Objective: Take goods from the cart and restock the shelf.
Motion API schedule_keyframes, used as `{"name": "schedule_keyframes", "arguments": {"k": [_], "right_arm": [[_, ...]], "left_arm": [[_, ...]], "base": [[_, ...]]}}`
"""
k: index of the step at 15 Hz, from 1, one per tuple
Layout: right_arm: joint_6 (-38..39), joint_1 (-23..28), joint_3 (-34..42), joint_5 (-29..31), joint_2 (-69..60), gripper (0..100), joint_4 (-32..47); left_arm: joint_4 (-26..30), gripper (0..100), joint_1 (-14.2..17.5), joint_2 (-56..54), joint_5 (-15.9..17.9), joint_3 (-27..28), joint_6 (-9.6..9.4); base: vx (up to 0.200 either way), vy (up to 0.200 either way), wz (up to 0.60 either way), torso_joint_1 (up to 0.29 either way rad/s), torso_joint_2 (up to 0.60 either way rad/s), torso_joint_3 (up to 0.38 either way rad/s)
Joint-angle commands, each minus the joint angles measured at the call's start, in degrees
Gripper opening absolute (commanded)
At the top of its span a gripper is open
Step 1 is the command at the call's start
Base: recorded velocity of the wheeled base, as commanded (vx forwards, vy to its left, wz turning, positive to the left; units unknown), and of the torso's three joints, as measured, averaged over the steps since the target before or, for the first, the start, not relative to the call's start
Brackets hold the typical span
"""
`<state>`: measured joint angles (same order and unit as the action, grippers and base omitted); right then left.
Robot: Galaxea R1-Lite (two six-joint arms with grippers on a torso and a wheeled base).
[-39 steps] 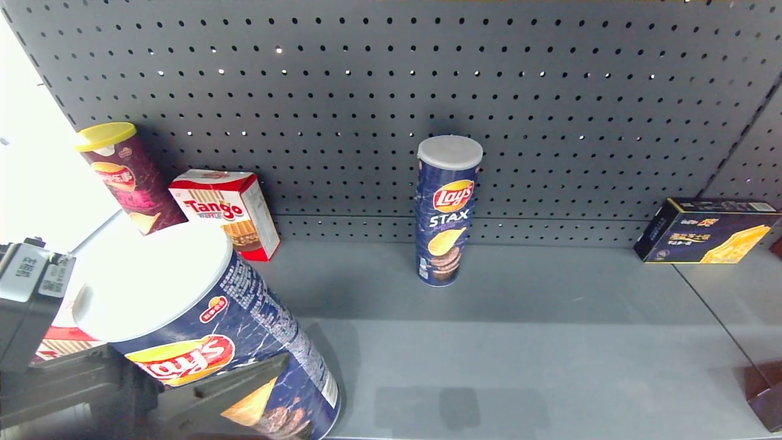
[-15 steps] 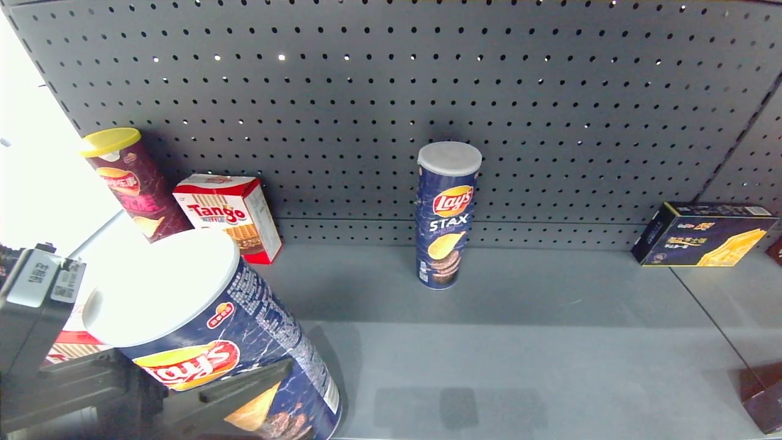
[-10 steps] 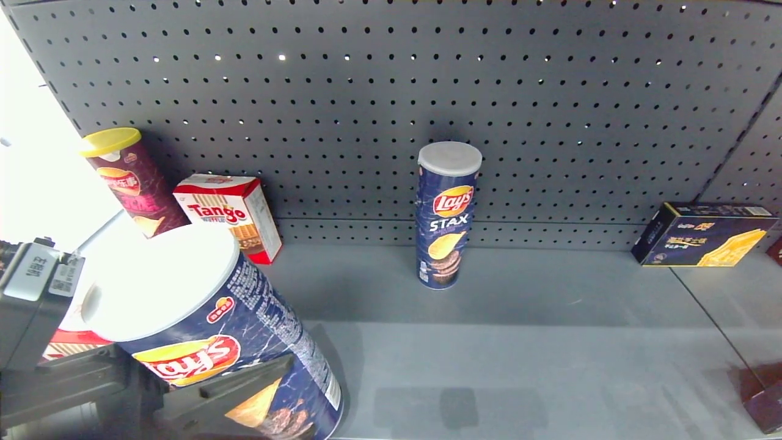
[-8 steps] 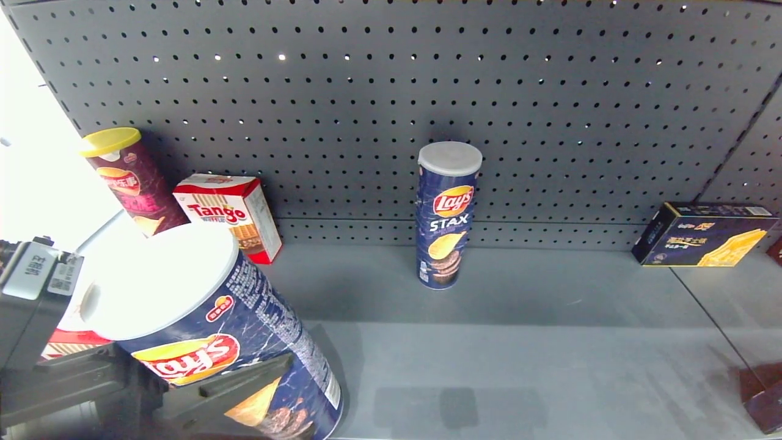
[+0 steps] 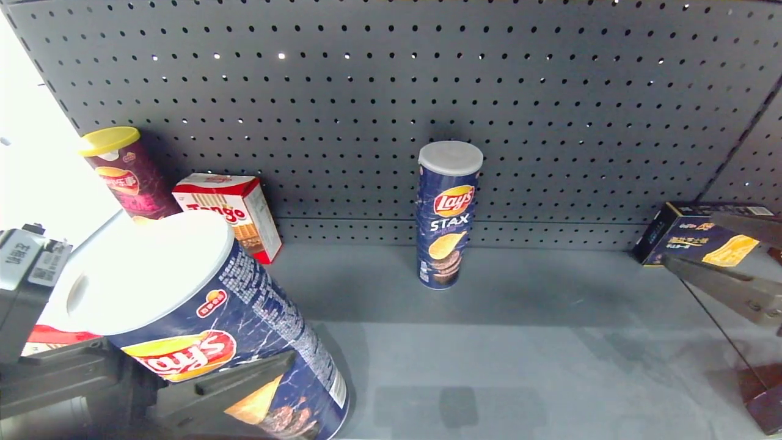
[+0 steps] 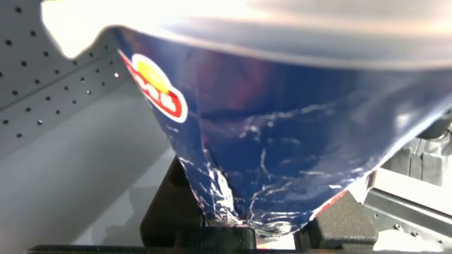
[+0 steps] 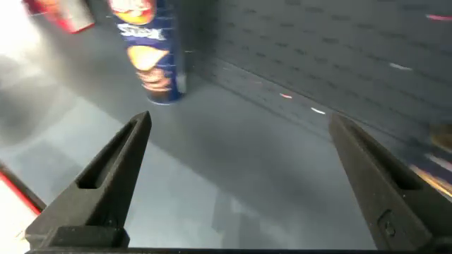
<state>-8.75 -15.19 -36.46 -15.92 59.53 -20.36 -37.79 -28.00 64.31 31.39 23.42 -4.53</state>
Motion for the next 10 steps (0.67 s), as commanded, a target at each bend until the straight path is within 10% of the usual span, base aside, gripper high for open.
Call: {"name": "schedule_keyframes", "arguments": {"k": [1,10], "right_arm": [[-1.09,-1.51,-1.24,-4.38,14.30,100,-6.71],[-2.59,-2.74,-14.51,-28.64,37.15,100,-25.70]], "left_arm": [[0.17,0,0.40,0.21,0.16,1.63,0.05],[0.17,0,0.40,1.00,-0.19,1.89,1.28]], "base": [[0.000,0.000,0.00,0.000,0.00,0.000],[0.000,0.000,0.00,0.000,0.00,0.000]]}}
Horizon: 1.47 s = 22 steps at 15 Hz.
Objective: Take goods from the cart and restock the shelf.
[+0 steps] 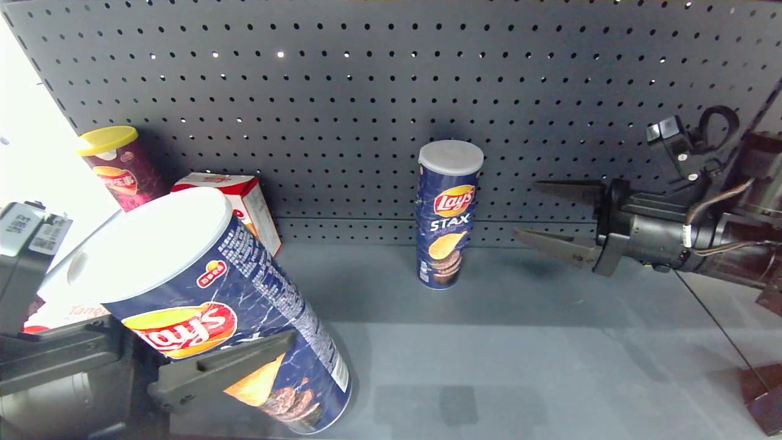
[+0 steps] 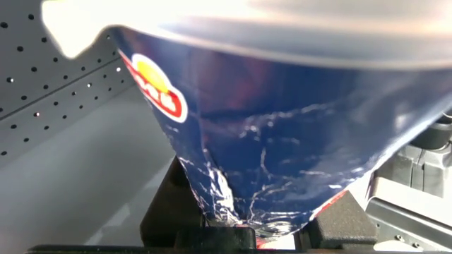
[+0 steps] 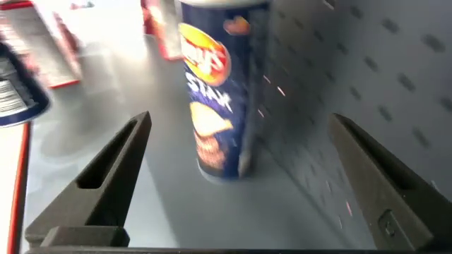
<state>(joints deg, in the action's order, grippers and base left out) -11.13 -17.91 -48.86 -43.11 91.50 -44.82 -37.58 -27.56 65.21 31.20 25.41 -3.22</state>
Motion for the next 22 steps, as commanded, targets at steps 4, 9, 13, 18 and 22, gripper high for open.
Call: {"name": "schedule_keyframes", "arguments": {"k": [4,9,13,18,22], "right_arm": [[-0.21,-0.37,-6.60,-3.92,10.10,100,-3.25],[-0.03,-3.45,-11.26,-4.62,13.88,100,-3.08],[0.06,-5.65,-14.69,-4.09,18.54,100,-3.25],[0.06,-6.79,-16.88,-3.92,22.05,100,-3.43],[0.06,-7.93,-18.82,-3.83,24.43,100,-3.43]], "left_arm": [[-0.03,0,0.14,0.18,0.18,-0.71,0.05],[-0.03,0,0.14,0.45,0.09,-0.80,0.05],[-0.03,0,0.14,0.36,0.18,-1.06,0.05],[-0.03,0,0.14,0.36,0.18,-0.88,0.32],[-0.30,0,0.23,0.36,0.09,-0.88,1.02]], "base": [[0.000,0.000,0.00,0.000,0.00,0.000],[0.000,0.000,0.00,0.000,0.00,0.000],[0.000,0.000,0.00,0.000,0.00,0.000],[0.000,0.000,0.00,0.000,0.00,0.000],[0.000,0.000,0.00,0.000,0.00,0.000]]}}
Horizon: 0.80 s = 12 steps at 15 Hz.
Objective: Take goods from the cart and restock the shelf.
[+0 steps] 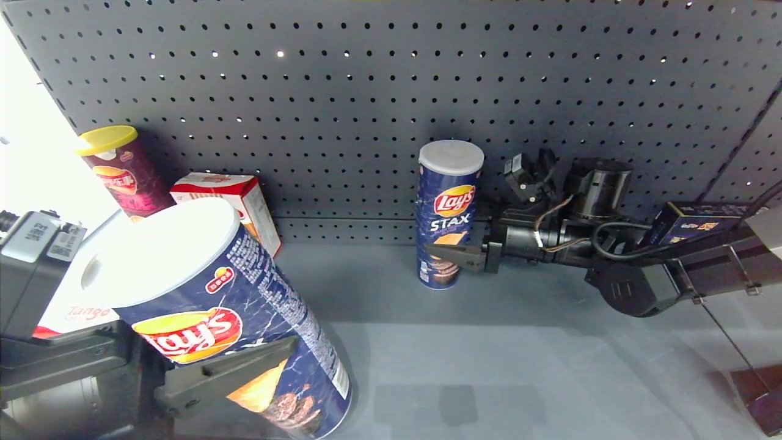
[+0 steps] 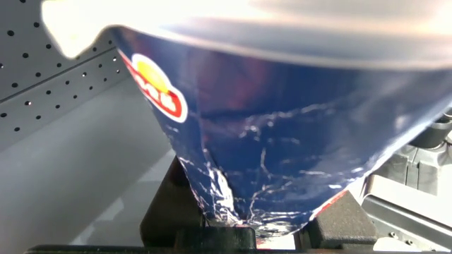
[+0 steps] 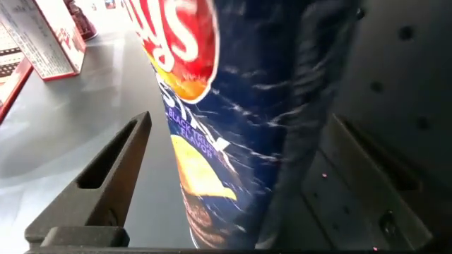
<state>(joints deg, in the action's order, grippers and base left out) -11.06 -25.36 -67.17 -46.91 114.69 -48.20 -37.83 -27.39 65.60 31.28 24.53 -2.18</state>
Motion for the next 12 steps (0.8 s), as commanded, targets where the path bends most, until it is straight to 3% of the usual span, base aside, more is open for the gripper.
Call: {"name": "schedule_keyframes", "arguments": {"k": [1,3,4,12], "right_arm": [[-0.02,-0.83,-0.51,0.06,1.59,100,-0.14],[-0.11,-1.27,-0.51,0.06,2.73,100,-1.19],[-0.11,-1.36,-0.51,-0.02,3.26,0,-2.77],[0.16,-1.89,5.12,2.88,-3.24,0,-3.13]], "left_arm": [[0.03,0,0.06,-0.03,0.01,0.08,0.07],[0.03,0,0.06,-0.03,0.01,0.17,0.07],[-0.05,0,0.06,-0.03,0.01,0.08,0.07],[-0.14,0,0.06,-0.21,0.01,-0.09,-0.02]], "base": [[0.000,0.000,0.00,0.000,0.00,0.000],[0.000,0.000,0.00,0.000,0.00,0.000],[0.000,0.000,0.00,0.000,0.00,0.000],[0.000,0.000,0.00,0.000,0.00,0.000]]}}
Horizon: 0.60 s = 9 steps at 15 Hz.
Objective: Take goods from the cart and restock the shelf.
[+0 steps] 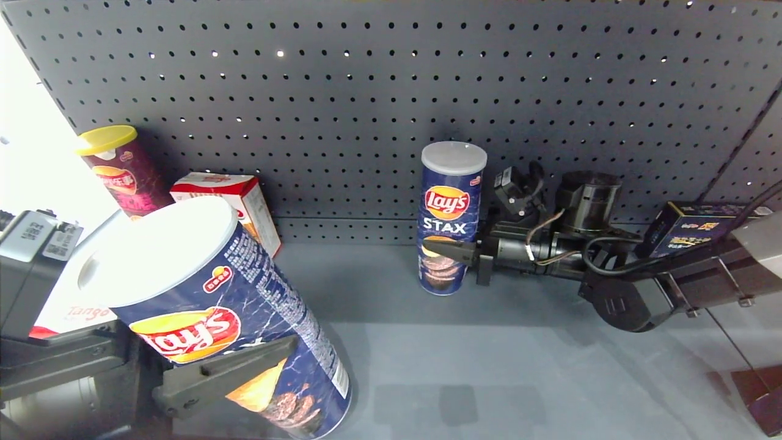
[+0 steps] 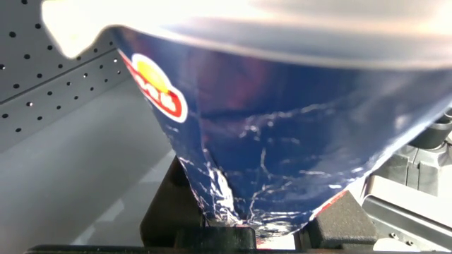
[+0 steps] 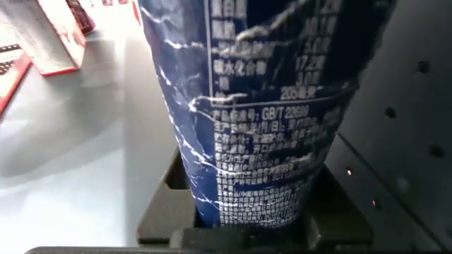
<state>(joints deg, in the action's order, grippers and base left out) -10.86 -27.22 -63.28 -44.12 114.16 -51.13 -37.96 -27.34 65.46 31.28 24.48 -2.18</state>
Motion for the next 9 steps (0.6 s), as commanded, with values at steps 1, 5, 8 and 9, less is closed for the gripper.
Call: {"name": "schedule_keyframes", "arguments": {"k": [1,5,8,9], "right_arm": [[0.14,-0.02,6.33,0.17,-8.08,0,-0.38],[0.05,-3.10,17.75,2.46,-19.68,0,-0.46],[0.14,-10.57,26.02,8.43,-25.48,0,-1.61],[0.14,-12.77,28.65,9.75,-26.54,0,-2.75]], "left_arm": [[-0.01,0,0.01,-0.16,0.01,-0.05,-0.02],[-0.01,0,-0.08,-0.34,0.01,-0.13,-0.02],[-0.01,0,-0.08,-0.34,0.10,0.31,0.07],[-0.01,0,-0.08,-0.34,0.10,0.39,0.07]], "base": [[0.000,0.000,0.00,0.000,0.00,0.000],[0.000,0.000,0.00,0.000,0.00,0.000],[0.000,0.000,0.00,0.000,0.00,0.000],[0.000,0.000,0.00,0.000,0.00,0.000]]}}
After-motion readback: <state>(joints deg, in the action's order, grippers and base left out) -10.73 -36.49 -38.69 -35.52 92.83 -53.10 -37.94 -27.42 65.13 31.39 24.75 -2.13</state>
